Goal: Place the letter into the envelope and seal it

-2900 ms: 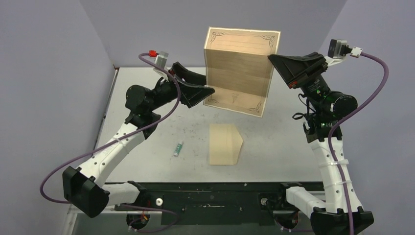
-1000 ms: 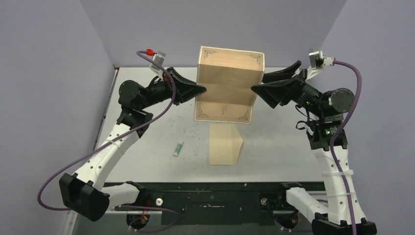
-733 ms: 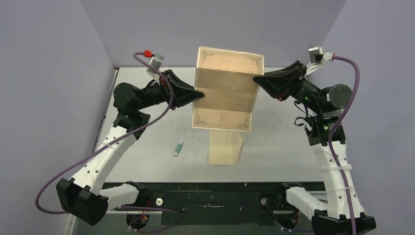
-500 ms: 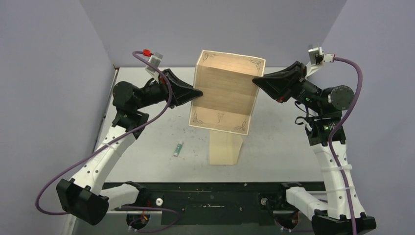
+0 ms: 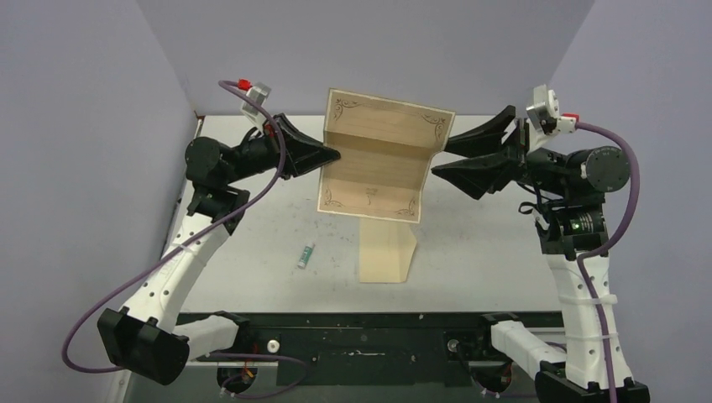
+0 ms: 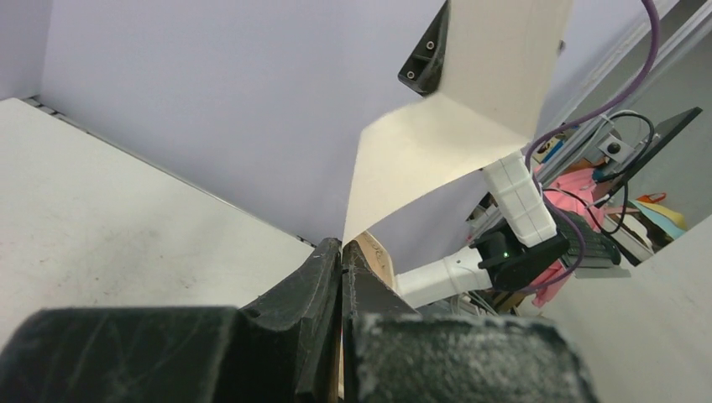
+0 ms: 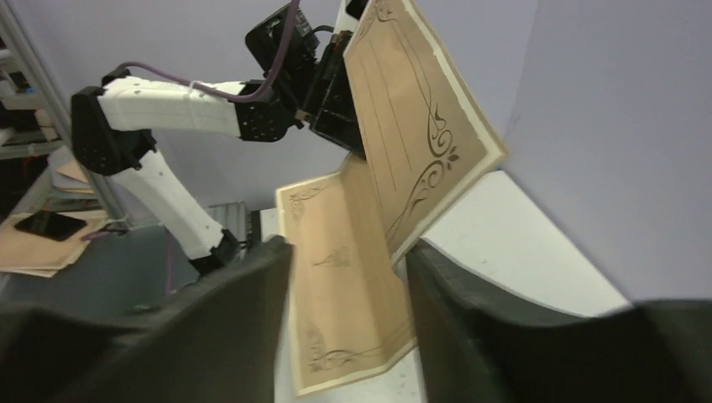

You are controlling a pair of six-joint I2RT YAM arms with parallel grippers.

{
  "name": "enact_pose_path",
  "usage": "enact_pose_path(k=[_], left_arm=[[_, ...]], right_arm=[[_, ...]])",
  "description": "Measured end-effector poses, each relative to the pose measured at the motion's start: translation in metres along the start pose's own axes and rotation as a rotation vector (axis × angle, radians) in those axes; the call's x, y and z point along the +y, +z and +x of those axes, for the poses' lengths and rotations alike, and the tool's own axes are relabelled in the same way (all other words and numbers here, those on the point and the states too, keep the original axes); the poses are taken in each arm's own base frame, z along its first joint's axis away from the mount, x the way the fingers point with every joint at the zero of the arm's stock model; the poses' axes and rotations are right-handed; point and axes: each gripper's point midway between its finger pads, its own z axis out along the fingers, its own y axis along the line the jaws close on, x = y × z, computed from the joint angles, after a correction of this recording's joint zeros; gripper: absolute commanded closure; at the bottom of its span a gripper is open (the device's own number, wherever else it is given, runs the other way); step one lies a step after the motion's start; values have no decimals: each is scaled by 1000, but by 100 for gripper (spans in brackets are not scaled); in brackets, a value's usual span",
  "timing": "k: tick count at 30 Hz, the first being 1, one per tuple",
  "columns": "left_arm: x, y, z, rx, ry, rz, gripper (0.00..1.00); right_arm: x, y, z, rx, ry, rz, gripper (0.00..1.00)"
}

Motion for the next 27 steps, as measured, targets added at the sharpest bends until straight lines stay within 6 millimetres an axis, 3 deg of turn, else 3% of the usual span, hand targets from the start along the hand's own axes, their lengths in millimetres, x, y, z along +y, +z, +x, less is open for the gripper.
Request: enact_pose_path(k=[2, 4, 14, 20, 21, 24, 27], left_arm=[[4, -2, -4, -13, 5, -14, 100], [7, -2, -7, -27, 13, -27, 100], [25, 1, -14, -66, 55, -75, 100], [36, 1, -20, -103, 80, -122, 100], [37, 0, -21, -110, 86, -128, 100], [43, -1, -26, -136, 106, -153, 100], [48, -4, -26, -150, 135, -177, 100]], right_arm=[[4, -2, -1, 12, -34, -4, 17], [8, -3, 0, 17, -47, -9, 11], [18, -5, 4, 18, -22, -47, 11], [17, -6, 9, 28, 4, -37, 29], [16, -6, 9, 26, 8, -29, 28], [11, -5, 6, 10, 17, 0, 10], [3, -4, 3, -9, 26, 36, 7]])
